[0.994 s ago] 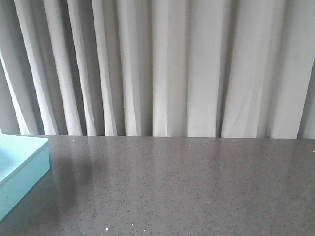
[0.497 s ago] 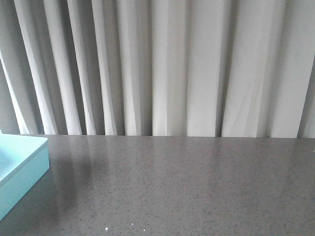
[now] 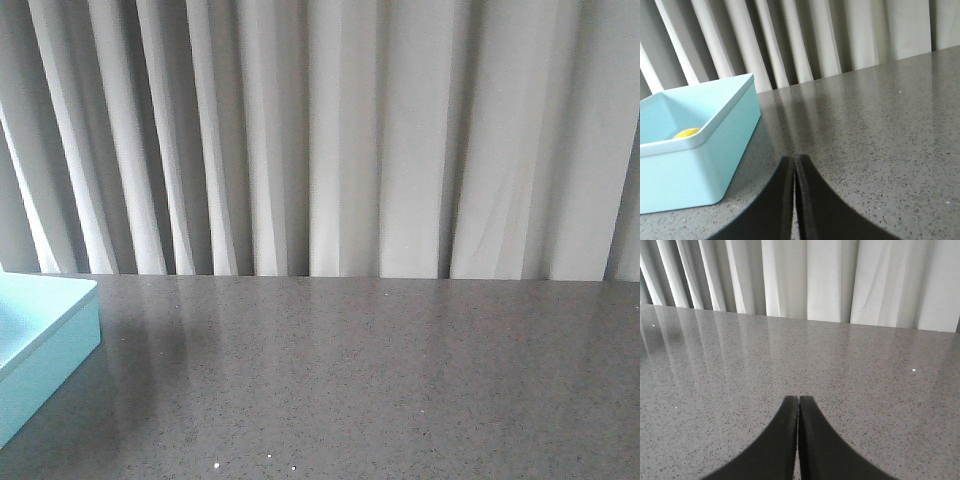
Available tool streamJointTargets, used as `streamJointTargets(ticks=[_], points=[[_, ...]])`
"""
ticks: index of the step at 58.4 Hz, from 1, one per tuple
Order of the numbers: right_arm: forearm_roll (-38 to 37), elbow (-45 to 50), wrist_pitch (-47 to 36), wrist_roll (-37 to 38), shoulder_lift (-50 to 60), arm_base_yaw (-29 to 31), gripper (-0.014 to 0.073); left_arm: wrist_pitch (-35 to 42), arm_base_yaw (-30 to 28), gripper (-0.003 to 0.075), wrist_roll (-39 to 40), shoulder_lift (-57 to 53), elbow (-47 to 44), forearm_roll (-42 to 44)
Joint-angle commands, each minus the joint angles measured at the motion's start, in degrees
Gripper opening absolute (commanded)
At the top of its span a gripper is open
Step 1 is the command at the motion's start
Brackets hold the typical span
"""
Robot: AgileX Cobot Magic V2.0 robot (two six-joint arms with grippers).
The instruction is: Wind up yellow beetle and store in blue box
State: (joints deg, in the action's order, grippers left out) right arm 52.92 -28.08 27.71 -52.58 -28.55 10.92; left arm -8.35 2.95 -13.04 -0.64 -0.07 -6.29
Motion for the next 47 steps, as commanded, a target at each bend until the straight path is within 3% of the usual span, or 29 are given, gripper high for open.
streamJointTargets(ticks=[1, 11, 47], points=[[1.61, -1.44, -2.29, -0.5, -0.35, 0.09, -0.0007, 2.57, 0.4, -0.0006, 11.89, -0.81, 1.46, 9.77], [1.61, -1.44, -2.29, -0.5, -0.35, 0.09, -0.0007, 2.03, 0.4, -0.0006, 20.41, -0.81, -0.17, 12.82], [1.61, -1.44, -2.29, -0.5, -0.35, 0.09, -0.0007, 2.03, 0.4, -0.0006, 21.04, -0.87, -0.6, 10.44]])
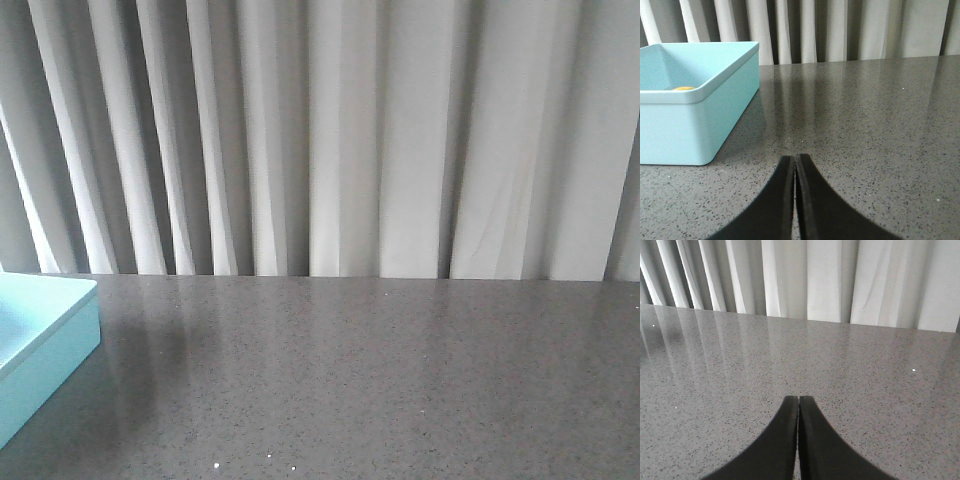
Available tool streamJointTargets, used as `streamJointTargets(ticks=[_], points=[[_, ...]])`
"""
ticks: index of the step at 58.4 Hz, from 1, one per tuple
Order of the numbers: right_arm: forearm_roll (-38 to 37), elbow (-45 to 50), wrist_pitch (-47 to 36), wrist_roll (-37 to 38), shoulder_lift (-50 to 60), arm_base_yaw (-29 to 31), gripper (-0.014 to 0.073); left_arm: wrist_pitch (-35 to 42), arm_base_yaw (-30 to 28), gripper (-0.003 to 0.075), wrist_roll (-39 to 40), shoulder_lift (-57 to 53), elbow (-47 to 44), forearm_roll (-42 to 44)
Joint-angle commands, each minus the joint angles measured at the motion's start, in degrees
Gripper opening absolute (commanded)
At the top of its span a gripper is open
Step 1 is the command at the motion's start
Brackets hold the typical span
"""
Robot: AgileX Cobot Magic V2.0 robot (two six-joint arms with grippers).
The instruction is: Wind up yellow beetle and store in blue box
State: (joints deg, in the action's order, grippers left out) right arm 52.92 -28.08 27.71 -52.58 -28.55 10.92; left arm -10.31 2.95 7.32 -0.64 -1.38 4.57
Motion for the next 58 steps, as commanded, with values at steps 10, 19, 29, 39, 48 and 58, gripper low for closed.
streamJointTargets(ticks=[10, 19, 29, 39, 48, 58], points=[[1.61, -1.44, -2.29, -0.5, -0.35, 0.09, -0.0007, 3.99, 0.4, -0.0006, 0.69, -0.87, 0.7, -0.41], [1.61, -1.44, -2.29, -0.5, -0.35, 0.09, -0.0007, 3.99, 0.4, -0.0006, 0.69, -0.87, 0.7, -0.41], [1.55, -0.92, -2.61, -0.5, 0.24, 0.09, -0.0007, 3.99, 0.4, -0.0006, 0.69, -0.87, 0.7, -0.41], [1.56, 4.69, -3.31, -0.5, 7.61, 0.09, -0.0007, 3.99, 0.4, -0.0006, 0.64, -0.87, 0.7, -0.41], [-2.03, 12.88, -1.05, -0.44, 15.42, 0.09, -0.0007, 3.99, 0.4, -0.0006, 0.64, -0.87, 0.7, -0.41], [-8.86, 19.13, 0.67, 1.41, 21.47, 0.09, -0.0007, 3.99, 0.4, -0.0006, 0.64, -0.87, 0.7, -0.41]])
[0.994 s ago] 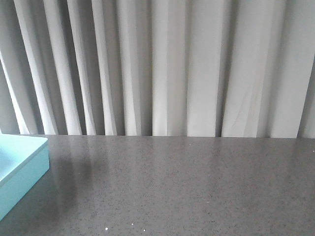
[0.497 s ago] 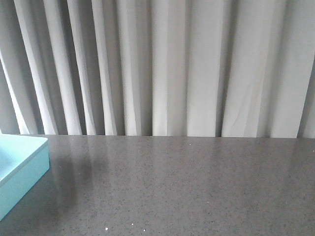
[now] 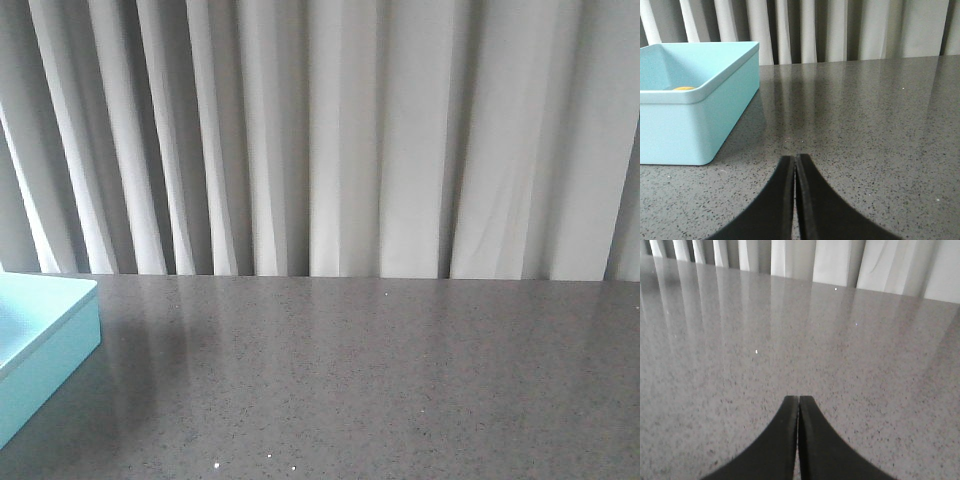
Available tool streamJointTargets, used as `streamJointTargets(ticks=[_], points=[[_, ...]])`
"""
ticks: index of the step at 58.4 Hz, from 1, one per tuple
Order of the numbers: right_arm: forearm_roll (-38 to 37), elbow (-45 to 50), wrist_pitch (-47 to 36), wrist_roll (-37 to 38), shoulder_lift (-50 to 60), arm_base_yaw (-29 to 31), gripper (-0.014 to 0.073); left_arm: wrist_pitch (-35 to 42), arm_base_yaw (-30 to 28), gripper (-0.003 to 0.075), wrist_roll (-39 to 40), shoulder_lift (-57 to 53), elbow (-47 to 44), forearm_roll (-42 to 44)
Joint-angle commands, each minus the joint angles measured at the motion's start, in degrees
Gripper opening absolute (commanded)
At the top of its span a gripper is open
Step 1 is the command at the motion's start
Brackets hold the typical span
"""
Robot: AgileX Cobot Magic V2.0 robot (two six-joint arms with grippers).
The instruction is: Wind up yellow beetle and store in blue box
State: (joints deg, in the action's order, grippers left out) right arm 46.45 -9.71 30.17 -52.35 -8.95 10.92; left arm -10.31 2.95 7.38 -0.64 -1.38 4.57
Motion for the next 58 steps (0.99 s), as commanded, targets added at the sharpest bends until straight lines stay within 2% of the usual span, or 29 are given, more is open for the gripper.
streamJointTargets(ticks=[1, 5, 15, 29, 35, 39, 46, 51, 58], points=[[-3.16, 1.03, -1.8, 1.64, 2.27, 0.09, -0.0007, 3.99, 0.4, -0.0006, 0.58, -0.87, 0.7, -0.41], [-4.98, 2.43, -2.0, 5.21, 3.86, 0.09, -0.0007, 3.99, 0.4, -0.0006, 0.58, -0.87, 0.7, -0.41], [-12.46, 6.72, -3.97, 20.69, 7.74, 0.09, -0.0007, 3.99, 0.4, -0.0006, 0.58, -0.87, 0.7, -0.41], [-31.59, 9.96, -11.9, 47.24, 10.21, -0.62, -0.0007, 3.99, 0.4, -0.0006, 0.58, -0.87, 0.7, -0.41], [-41.11, 11.54, -19.5, 56.68, 10.21, -3.04, -0.0007, 3.99, 0.4, -0.0006, 0.58, -0.87, 0.7, -0.41], [-46.83, 11.48, -21.08, 62.48, 10.21, -5.23, -0.0007, 3.99, 0.4, -0.0006, 0.58, -0.87, 0.7, -0.41], [-55.77, 11.48, -23.31, 67.63, 10.21, -9.53, -0.0007, 3.99, 0.4, -0.0006, 0.58, -0.87, 0.7, -0.41], [-59.09, 11.48, -26.12, 69.84, 10.21, -11.48, -0.0007, 3.99, 0.4, -0.0006, 0.58, -0.87, 0.7, -0.41], [-59.87, 11.48, -30.17, 69.25, 10.21, -11.87, -0.0007, 3.99, 0.4, -0.0006, 0.58, -0.87, 0.7, -0.41]])
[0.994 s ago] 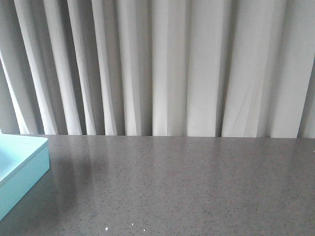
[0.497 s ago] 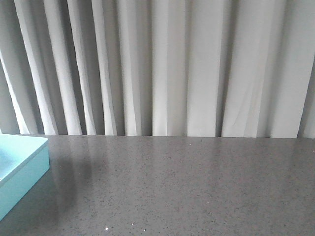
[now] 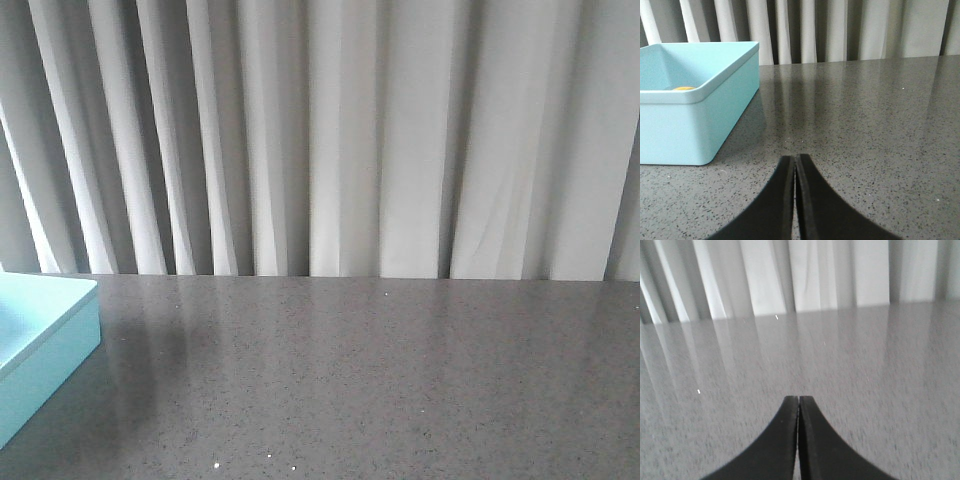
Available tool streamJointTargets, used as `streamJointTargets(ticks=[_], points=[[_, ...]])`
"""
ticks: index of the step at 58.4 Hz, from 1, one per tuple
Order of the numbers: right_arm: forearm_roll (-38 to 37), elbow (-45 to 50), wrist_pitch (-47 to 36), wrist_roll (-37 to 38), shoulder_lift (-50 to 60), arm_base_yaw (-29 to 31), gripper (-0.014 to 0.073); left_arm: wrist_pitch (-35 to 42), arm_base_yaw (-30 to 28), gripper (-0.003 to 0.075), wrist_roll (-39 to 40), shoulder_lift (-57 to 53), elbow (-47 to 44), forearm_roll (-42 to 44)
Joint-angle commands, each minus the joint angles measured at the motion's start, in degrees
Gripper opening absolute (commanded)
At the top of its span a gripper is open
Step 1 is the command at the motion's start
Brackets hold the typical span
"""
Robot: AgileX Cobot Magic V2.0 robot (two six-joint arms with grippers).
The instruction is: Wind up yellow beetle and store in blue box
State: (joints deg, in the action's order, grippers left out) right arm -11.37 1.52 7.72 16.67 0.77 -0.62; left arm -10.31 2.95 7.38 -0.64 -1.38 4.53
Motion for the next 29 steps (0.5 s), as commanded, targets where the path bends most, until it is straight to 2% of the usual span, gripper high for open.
streamJointTargets(ticks=[1, 7, 29], points=[[-1.95, 0.25, -8.6, 0.3, 0.49, -0.33, -0.0007, 3.99, 0.4, -0.0006, 0.58, -0.87, 0.7, -0.37], [-1.89, 0.25, -11.07, 0.23, 0.49, -0.33, -0.0007, 3.99, 0.4, -0.0006, 0.58, -0.87, 0.7, -0.37], [-1.56, 0.25, -10.82, 0.32, 0.49, -0.33, -0.0007, 3.99, 0.4, -0.0006, 0.58, -0.87, 0.7, -0.37]])
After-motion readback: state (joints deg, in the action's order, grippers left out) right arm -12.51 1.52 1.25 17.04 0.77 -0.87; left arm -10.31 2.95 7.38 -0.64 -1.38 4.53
